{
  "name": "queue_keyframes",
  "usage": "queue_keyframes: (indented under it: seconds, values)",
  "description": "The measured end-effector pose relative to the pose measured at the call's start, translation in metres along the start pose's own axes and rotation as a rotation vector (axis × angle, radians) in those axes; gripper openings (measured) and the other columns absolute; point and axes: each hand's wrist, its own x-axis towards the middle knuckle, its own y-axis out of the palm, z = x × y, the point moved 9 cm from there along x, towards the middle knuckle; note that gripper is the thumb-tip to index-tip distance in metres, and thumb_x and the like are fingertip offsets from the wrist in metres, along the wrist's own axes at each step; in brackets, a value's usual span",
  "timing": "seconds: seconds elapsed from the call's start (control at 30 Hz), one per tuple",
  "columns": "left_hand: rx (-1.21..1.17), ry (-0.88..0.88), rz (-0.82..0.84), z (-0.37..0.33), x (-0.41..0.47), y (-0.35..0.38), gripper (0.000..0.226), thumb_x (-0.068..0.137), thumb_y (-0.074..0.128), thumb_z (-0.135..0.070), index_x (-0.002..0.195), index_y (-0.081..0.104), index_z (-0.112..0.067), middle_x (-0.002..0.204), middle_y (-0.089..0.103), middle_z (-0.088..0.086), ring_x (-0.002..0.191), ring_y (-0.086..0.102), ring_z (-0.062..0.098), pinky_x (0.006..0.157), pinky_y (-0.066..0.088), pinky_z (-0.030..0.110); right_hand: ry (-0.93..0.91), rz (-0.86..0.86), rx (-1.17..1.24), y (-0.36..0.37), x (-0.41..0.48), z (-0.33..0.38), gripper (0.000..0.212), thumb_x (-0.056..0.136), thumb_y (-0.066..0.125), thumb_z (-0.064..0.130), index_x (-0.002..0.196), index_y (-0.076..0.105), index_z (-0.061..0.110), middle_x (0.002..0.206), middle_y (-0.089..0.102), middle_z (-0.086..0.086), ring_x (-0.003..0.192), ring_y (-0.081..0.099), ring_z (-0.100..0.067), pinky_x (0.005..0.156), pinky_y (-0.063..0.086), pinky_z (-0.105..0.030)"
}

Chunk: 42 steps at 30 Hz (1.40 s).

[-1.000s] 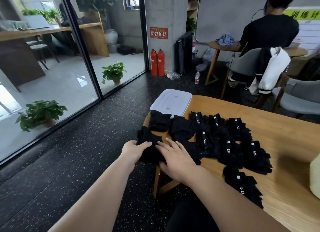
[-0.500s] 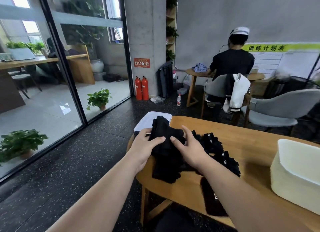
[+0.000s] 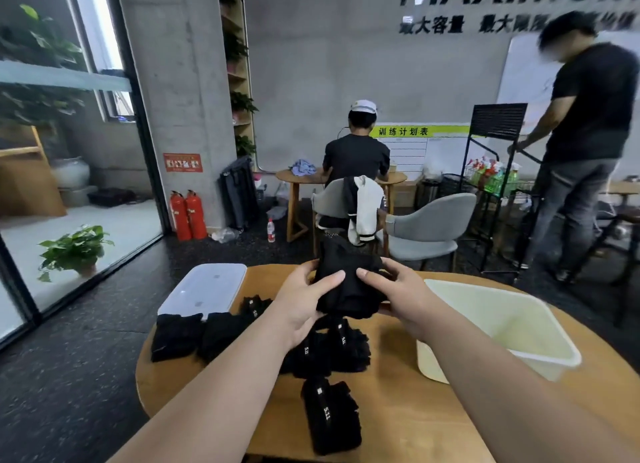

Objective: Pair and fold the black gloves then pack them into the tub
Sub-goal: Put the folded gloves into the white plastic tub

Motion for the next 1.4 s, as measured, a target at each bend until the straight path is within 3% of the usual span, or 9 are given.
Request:
queue_keyframes:
  seconds: [0.13, 0.5, 0.63, 0.77, 0.97, 1.07, 1.17, 1.27, 1.4]
  values:
    - [0.077, -0.026, 0.055, 0.015, 0.023, 0.053, 0.053, 0.092, 0.084, -0.024, 0.139, 0.061, -0.016, 0.123, 0.078, 0.005, 0.110, 0.076, 0.030, 0.102, 0.058, 0.057, -0.003, -0.102, -0.032, -0.056, -0.006, 0.008, 0.028, 0.093, 0.080, 0.029, 0.120, 0.073, 0.024, 0.110, 0.079, 0.001, 0.099, 0.077, -0.018, 0.075, 0.062, -0.031]
    - [0.302, -0.131, 0.205, 0.065, 0.065, 0.147, 0.037, 0.098, 0.074, -0.046, 0.121, 0.077, -0.017, 0.114, 0.080, -0.005, 0.108, 0.075, 0.014, 0.097, 0.061, 0.038, 0.093, -0.244, -0.091, -0.182, -0.013, -0.013, 0.021, 0.099, 0.073, 0.027, 0.120, 0.073, 0.023, 0.109, 0.080, -0.001, 0.098, 0.078, -0.020, 0.076, 0.063, -0.035]
    - [0.355, -0.150, 0.191, 0.085, 0.082, 0.155, 0.030, 0.102, 0.070, -0.043, 0.119, 0.078, -0.020, 0.114, 0.080, -0.005, 0.108, 0.075, 0.016, 0.094, 0.061, 0.034, 0.168, -0.255, -0.102, -0.218, -0.007, -0.031, 0.025, 0.098, 0.074, 0.029, 0.123, 0.073, 0.024, 0.112, 0.080, -0.002, 0.101, 0.077, -0.023, 0.077, 0.061, -0.037]
    - [0.465, -0.145, 0.102, 0.105, 0.105, 0.147, 0.032, 0.103, 0.069, -0.030, 0.132, 0.070, -0.016, 0.114, 0.076, -0.003, 0.105, 0.073, 0.014, 0.092, 0.061, 0.031, 0.271, -0.283, -0.159, -0.248, 0.001, -0.056, 0.025, 0.095, 0.078, 0.030, 0.119, 0.074, 0.023, 0.106, 0.081, -0.001, 0.099, 0.077, -0.025, 0.076, 0.061, -0.039]
    - [0.573, -0.171, -0.073, 0.128, 0.123, 0.126, 0.029, 0.101, 0.071, -0.030, 0.129, 0.064, -0.029, 0.114, 0.067, -0.007, 0.104, 0.064, 0.014, 0.094, 0.051, 0.035, 0.427, -0.310, -0.252, -0.255, 0.018, -0.099, 0.020, 0.092, 0.082, 0.026, 0.110, 0.076, 0.019, 0.097, 0.081, -0.002, 0.095, 0.076, -0.022, 0.067, 0.062, -0.034]
    - [0.601, -0.231, -0.039, 0.139, 0.130, 0.124, 0.039, 0.100, 0.073, -0.036, 0.136, 0.061, -0.029, 0.113, 0.064, -0.008, 0.106, 0.064, 0.017, 0.102, 0.054, 0.042, 0.447, -0.268, -0.231, -0.247, 0.029, -0.110, 0.021, 0.093, 0.080, 0.025, 0.112, 0.075, 0.017, 0.098, 0.081, -0.004, 0.096, 0.077, -0.023, 0.066, 0.062, -0.034]
    - [0.630, -0.270, 0.032, 0.145, 0.132, 0.126, 0.044, 0.100, 0.072, -0.039, 0.141, 0.058, -0.028, 0.109, 0.061, -0.013, 0.099, 0.061, 0.011, 0.094, 0.048, 0.036, 0.496, -0.246, -0.197, -0.247, 0.036, -0.127, 0.024, 0.093, 0.081, 0.024, 0.114, 0.074, 0.015, 0.099, 0.081, -0.007, 0.094, 0.078, -0.029, 0.073, 0.065, -0.042]
    - [0.655, -0.288, 0.050, 0.151, 0.133, 0.125, 0.049, 0.099, 0.072, -0.045, 0.144, 0.057, -0.031, 0.131, 0.064, -0.006, 0.104, 0.058, 0.014, 0.092, 0.045, 0.037, 0.617, -0.214, -0.463, -0.254, 0.039, -0.152, 0.025, 0.092, 0.081, 0.029, 0.111, 0.074, 0.014, 0.099, 0.081, -0.008, 0.093, 0.078, -0.031, 0.084, 0.065, -0.048]
    - [0.654, -0.297, 0.060, 0.156, 0.136, 0.122, 0.051, 0.097, 0.072, -0.049, 0.144, 0.059, -0.032, 0.142, 0.062, -0.002, 0.111, 0.058, 0.018, 0.105, 0.051, 0.045, 0.765, -0.055, -1.012, -0.251, 0.046, -0.160, 0.039, 0.100, 0.067, 0.039, 0.118, 0.068, 0.005, 0.114, 0.073, -0.012, 0.105, 0.071, -0.034, 0.092, 0.060, -0.042]
